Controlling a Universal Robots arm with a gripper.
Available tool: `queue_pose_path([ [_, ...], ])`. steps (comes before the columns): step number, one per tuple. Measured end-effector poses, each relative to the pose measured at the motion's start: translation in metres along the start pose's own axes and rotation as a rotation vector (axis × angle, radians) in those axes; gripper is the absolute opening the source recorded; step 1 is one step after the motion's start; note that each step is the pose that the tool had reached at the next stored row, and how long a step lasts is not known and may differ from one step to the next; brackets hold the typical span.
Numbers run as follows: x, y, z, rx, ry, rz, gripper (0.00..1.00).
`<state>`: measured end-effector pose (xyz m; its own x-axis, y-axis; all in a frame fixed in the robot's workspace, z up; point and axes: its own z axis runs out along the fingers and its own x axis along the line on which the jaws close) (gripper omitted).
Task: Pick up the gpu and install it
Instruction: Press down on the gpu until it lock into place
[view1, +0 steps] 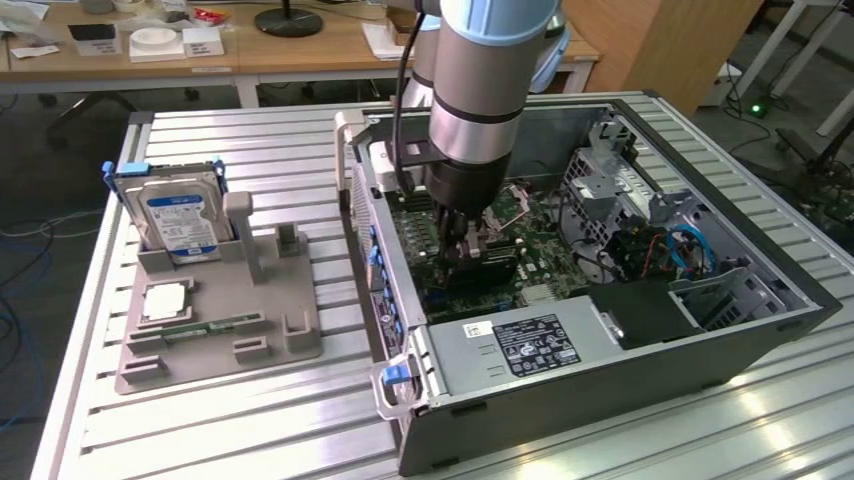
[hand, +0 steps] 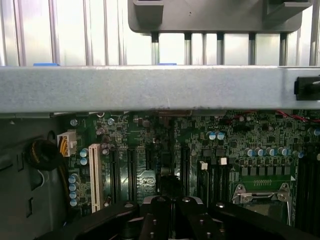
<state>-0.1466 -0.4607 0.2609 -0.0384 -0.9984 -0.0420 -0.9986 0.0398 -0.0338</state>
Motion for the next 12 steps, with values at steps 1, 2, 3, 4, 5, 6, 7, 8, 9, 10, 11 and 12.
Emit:
queue_pose_path([
  [1, 0.000, 0.0000, 0.0000, 0.0001, -0.0004, 0.000, 0.11],
  [2, 0.000, 0.0000, -0.0007, 0.0007, -0.0016, 0.000, 0.11],
  [3, 0.000, -0.0001, -0.0029, 0.0014, -0.0028, 0.000, 0.11],
  [4, 0.000, -0.0002, -0.0072, 0.0008, -0.0014, 0.000, 0.11],
  [5, -0.001, -0.0003, -0.0110, 0.0003, -0.0005, 0.000, 0.11],
  [6, -0.001, -0.0004, -0.0134, 0.0006, -0.0009, 0.000, 0.11],
  [7, -0.001, -0.0005, -0.0150, 0.0004, -0.0007, 0.000, 0.11],
  [8, -0.001, -0.0005, -0.0151, 0.0005, -0.0008, 0.000, 0.11],
  [9, -0.001, -0.0005, -0.0151, 0.0005, -0.0009, 0.000, 0.11],
  [10, -0.001, -0.0005, -0.0151, 0.0005, -0.0008, 0.000, 0.11],
  [11, -0.001, -0.0005, -0.0152, 0.0004, -0.0007, 0.000, 0.11],
  [12, -0.001, -0.0005, -0.0152, 0.0004, -0.0007, 0.000, 0.11],
])
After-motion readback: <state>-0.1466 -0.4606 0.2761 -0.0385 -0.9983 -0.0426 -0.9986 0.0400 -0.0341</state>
